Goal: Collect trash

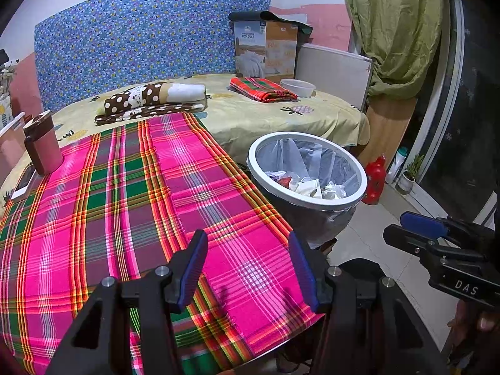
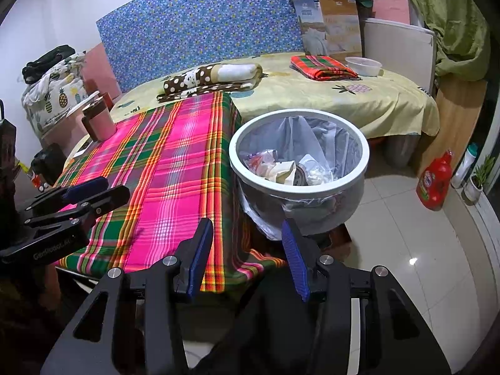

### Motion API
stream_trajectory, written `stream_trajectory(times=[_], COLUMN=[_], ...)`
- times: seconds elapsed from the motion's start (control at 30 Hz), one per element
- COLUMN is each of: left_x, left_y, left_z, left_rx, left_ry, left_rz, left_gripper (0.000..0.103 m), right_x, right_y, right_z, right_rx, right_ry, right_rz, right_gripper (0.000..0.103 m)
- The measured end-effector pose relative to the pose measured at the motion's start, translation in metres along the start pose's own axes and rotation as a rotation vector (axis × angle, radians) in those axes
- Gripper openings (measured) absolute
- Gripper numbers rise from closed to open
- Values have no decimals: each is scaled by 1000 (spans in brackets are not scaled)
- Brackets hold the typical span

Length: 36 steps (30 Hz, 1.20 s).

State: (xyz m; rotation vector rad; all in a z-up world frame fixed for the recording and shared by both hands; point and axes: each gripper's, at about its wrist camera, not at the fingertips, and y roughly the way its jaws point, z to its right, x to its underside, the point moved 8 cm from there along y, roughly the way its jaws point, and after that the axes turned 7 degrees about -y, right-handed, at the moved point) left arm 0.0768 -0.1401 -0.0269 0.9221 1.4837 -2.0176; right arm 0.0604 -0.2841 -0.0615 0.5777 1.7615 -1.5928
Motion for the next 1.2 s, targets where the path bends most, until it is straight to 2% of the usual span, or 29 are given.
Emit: stream_trajectory(times=[1.2], left_x=[4], left_y=[0], left_z=[-8], left_rx=[1], left_ry=[-4], left_rz=[-16], left_gripper=[56], right_x=[0], right_y=[1], right_z=[0], right_rx=[-2], right_ry=[1], right_rz=[-4], right_gripper=[48])
